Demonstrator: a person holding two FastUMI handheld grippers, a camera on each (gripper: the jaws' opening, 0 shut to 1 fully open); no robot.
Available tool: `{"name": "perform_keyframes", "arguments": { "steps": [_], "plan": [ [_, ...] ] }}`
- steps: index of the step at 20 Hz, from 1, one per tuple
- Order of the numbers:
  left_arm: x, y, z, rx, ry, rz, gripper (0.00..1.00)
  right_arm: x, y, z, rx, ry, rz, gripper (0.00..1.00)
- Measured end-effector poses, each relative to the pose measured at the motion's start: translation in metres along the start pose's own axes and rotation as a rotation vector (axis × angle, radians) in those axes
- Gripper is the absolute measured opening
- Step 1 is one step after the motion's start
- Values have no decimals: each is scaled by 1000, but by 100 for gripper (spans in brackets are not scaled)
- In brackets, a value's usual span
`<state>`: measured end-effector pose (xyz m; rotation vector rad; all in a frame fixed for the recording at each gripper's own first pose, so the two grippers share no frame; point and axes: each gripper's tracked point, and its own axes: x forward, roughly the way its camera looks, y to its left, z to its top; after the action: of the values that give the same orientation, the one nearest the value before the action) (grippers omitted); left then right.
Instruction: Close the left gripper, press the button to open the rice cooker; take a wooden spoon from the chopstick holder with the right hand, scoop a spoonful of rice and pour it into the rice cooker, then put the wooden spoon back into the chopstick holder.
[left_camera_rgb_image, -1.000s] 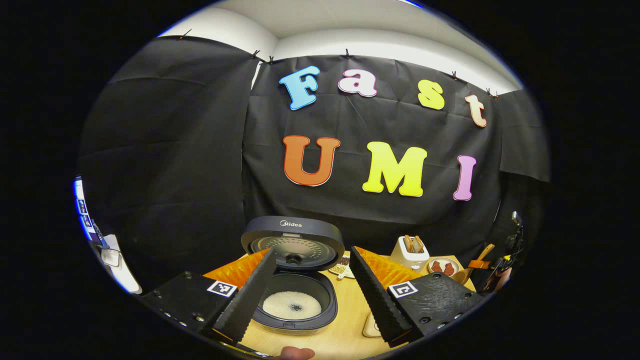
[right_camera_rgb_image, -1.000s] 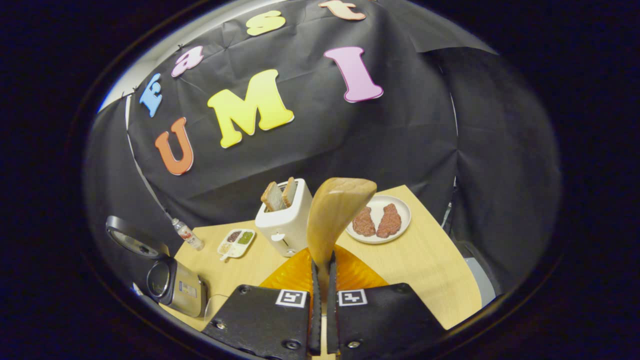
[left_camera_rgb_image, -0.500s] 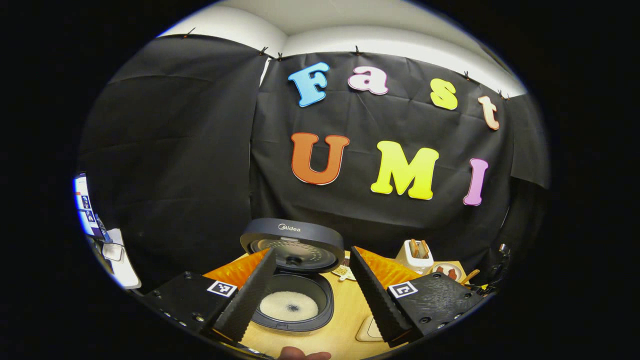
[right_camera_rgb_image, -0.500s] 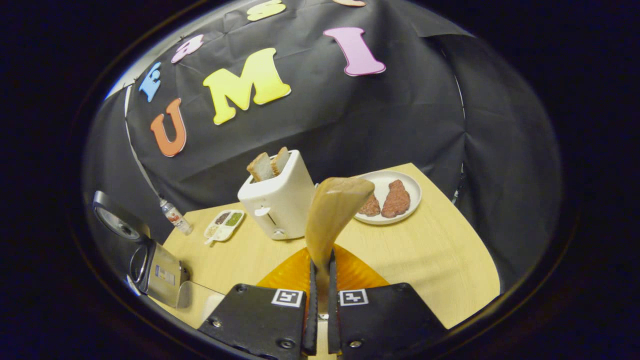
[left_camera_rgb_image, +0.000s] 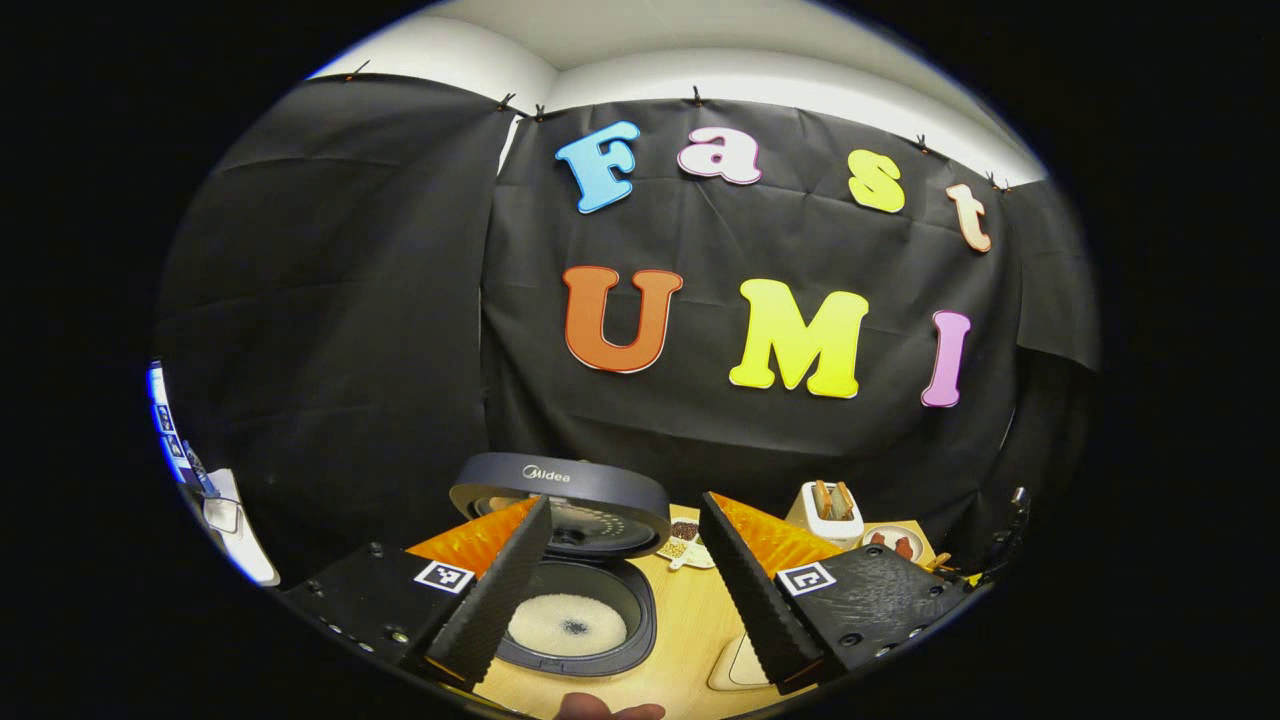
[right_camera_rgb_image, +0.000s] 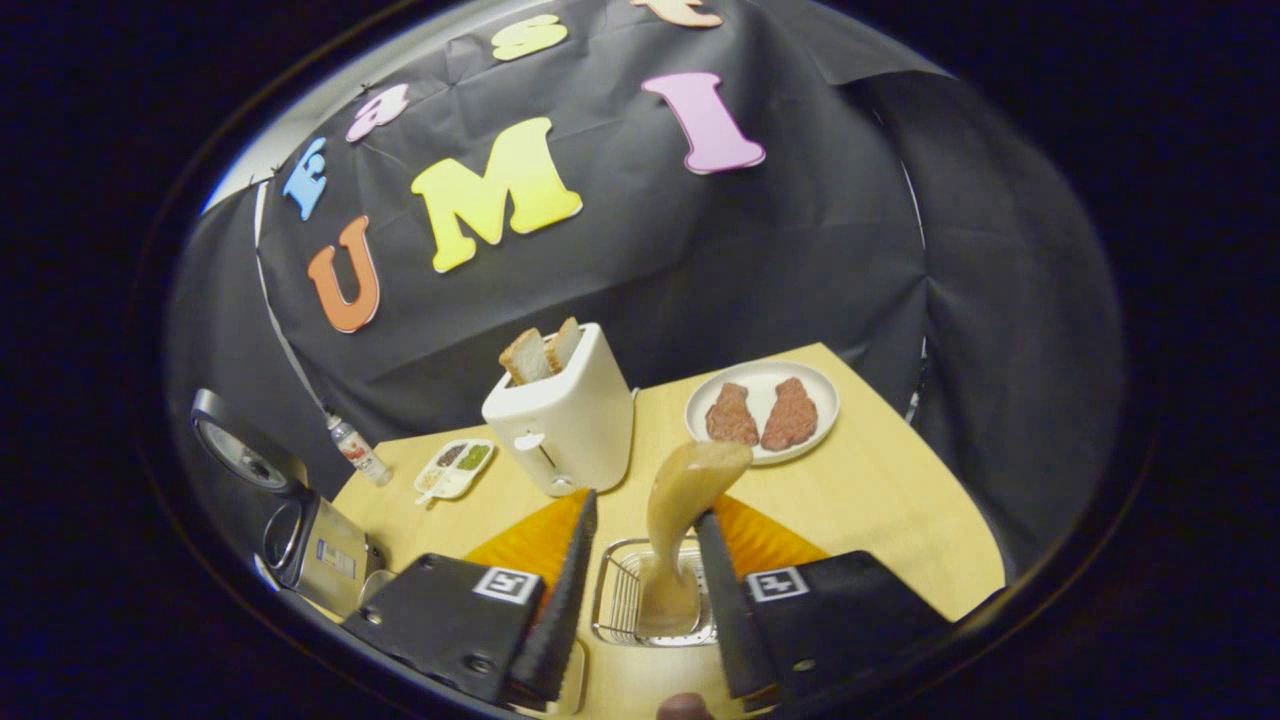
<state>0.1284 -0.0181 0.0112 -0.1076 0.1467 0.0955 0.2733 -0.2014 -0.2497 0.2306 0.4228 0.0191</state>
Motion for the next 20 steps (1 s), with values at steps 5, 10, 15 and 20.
{"name": "perform_keyframes", "arguments": {
  "steps": [5, 10, 15, 20],
  "plan": [
    [10, 17, 20, 38, -61, -7, 95, -56, 7, 55, -80, -133, -44, 96],
    [27, 42, 39, 23, -102, 14, 94, -116, 39, 87, -165, -218, -25, 99],
    [63, 55, 39, -1, -43, 7, 95, -165, 73, 86, -175, -253, 7, 100],
    [100, 65, 27, 45, 31, 32, 95, -194, 87, 66, -137, -246, 5, 100]
  ]
}}
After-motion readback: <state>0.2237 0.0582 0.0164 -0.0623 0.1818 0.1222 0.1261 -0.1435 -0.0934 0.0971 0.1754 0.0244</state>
